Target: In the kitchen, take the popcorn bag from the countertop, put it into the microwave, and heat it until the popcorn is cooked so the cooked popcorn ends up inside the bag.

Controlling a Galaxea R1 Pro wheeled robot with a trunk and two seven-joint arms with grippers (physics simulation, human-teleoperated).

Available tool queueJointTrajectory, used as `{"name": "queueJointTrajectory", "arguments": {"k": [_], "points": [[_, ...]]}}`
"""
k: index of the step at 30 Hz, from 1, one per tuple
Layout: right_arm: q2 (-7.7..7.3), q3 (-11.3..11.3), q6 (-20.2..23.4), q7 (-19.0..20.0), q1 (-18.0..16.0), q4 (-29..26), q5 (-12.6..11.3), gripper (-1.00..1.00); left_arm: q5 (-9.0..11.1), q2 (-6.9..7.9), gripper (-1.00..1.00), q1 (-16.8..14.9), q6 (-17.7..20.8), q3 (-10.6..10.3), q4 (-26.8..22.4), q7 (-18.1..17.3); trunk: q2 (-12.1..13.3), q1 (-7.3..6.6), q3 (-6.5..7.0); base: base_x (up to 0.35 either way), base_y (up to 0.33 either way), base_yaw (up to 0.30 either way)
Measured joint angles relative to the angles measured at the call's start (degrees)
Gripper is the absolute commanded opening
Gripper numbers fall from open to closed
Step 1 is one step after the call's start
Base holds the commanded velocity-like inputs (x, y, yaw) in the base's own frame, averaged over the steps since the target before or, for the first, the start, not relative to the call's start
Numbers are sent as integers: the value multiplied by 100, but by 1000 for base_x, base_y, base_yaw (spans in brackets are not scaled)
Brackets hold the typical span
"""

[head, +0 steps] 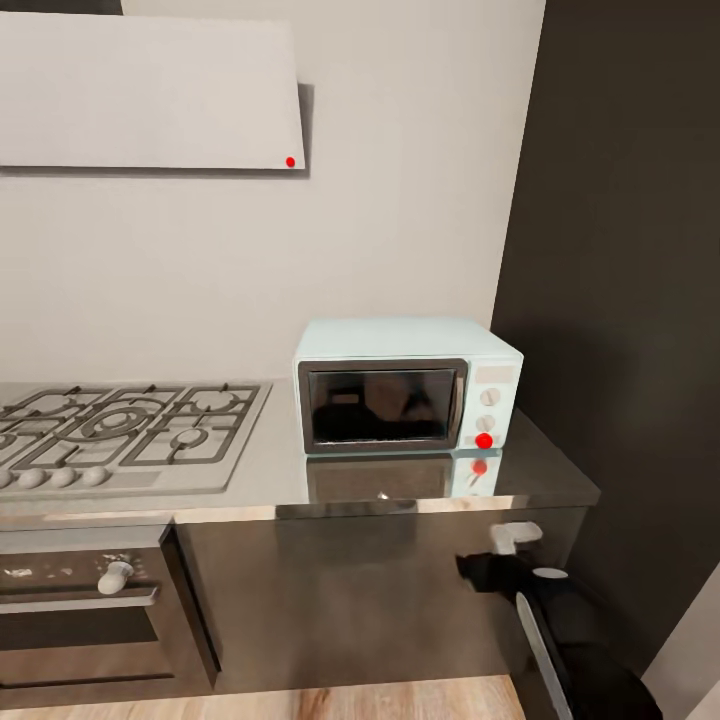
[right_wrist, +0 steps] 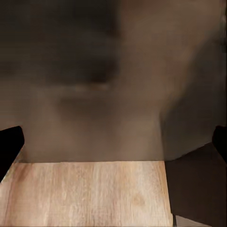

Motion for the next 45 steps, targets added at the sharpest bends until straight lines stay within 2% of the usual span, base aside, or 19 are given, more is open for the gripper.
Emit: {"name": "queueJointTrajectory", "arguments": {"k": [4, 7, 10, 13, 20, 23, 27, 28, 29, 30, 35, 45], "points": [[5, -1, 730, -3, -1116, -17, -6, 100, 0, -1, 100, 0, 0, -5, -1, -2, 0, 0, 0, 0, 0, 0], [30, -10, 787, -6, -1957, -19, -10, 100, 0, -2, 100, 0, 0, -5, 0, -5, 0, 0, 0, 0, 0, 0], [85, -19, 787, -6, -2583, -16, -11, 100, 0, -1, 100, 0, 0, -5, -2, -1, -1, 0, 0, 0, 0, 0], [95, -32, 787, -18, -2911, -5, -17, 100, 0, 0, 100, 1, 0, -5, -1, -1, -1, 0, -1, 0, 0, 0], [196, -75, 715, -30, -3020, 31, -31, 100, 0, 0, 100, 0, 0, -8, -5, 2, -1, 0, -1, 0, 0, 0], [148, -79, 53, -30, -3003, 173, -28, 100, 6, 0, 100, 0, 0, -7, -9, 2, 0, 0, -1, 0, 0, 0], [119, -79, -422, -18, -2990, 473, -41, 100, 8, 0, 100, 0, 0, -7, -10, 2, 0, 0, -1, 0, 0, 0], [116, -79, -559, -12, -2989, 615, -45, 100, 8, 2, 100, 0, 0, -6, -10, 2, 0, 0, -1, 0, 0, 0], [111, -79, -977, -4, -2988, 1045, -36, 100, 9, 3, 100, 0, 0, -6, -10, 2, 0, 0, -2, 0, 0, 0], [112, -78, -1083, -5, -2988, 1151, -32, 100, 9, 6, 100, 0, 0, -7, -10, 2, 0, 0, -1, 0, 0, 0], [118, -46, -1293, 1, -2988, 1601, -13, 100, 9, 4, 100, 0, 0, -9, -10, 2, 0, 0, -1, 0, 0, 0], [162, -35, -1376, -34, -2989, 1767, -8, 100, 9, 0, 100, 0, 0, -8, -10, 2, 0, 0, -1, 2, 0, 0]]}}
